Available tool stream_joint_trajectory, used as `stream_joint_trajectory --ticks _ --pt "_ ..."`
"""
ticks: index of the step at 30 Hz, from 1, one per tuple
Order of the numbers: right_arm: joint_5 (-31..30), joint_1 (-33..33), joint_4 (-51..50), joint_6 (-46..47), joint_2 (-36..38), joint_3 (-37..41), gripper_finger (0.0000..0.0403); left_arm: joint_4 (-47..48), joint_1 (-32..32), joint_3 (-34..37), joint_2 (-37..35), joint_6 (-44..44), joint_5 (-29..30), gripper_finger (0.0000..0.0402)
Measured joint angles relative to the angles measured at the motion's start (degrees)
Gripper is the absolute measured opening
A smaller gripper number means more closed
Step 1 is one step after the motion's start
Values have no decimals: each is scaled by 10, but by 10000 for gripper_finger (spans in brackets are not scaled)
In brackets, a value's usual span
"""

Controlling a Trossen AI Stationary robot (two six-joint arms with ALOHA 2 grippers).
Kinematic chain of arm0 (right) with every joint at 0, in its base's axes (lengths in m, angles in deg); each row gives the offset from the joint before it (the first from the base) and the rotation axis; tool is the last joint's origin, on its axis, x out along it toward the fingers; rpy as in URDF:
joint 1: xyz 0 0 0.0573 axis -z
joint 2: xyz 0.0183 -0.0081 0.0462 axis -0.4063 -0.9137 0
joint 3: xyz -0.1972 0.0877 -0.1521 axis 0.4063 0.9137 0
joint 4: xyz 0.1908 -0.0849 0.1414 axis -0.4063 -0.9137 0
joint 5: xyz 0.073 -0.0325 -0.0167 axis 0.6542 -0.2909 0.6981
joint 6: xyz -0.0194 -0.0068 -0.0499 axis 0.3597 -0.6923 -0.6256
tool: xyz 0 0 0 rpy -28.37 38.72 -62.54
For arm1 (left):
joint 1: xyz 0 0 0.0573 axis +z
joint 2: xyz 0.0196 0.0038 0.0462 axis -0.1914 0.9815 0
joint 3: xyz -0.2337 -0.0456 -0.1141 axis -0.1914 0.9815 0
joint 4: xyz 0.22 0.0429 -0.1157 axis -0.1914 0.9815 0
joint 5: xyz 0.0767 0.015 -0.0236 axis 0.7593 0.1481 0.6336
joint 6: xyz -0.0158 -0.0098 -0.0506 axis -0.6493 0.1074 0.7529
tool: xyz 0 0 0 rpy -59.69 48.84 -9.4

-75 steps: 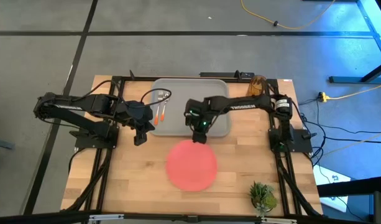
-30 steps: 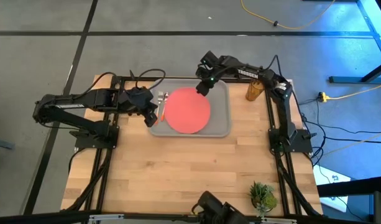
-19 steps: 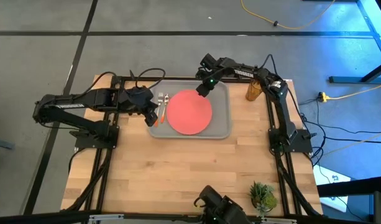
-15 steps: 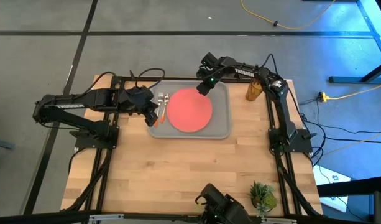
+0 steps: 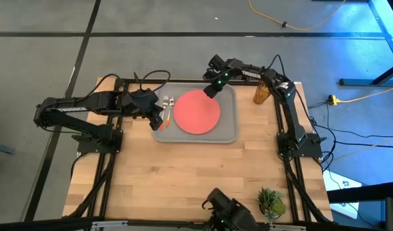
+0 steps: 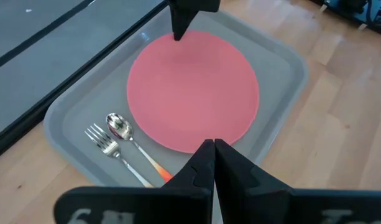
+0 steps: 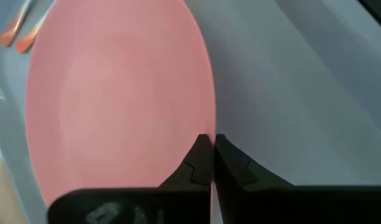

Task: Pick and place plate/cup/fork/spoon on tray
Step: Put the pink plate on the gray tray

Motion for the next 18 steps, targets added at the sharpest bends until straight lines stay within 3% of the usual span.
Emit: stream_joint_trajectory --ticks 9,18 --pt "-9 0 7 -1 -1 0 41 0 0 0 0 0 0 0" --pt "-5 0 11 16 -1 0 47 0 0 0 0 0 0 0"
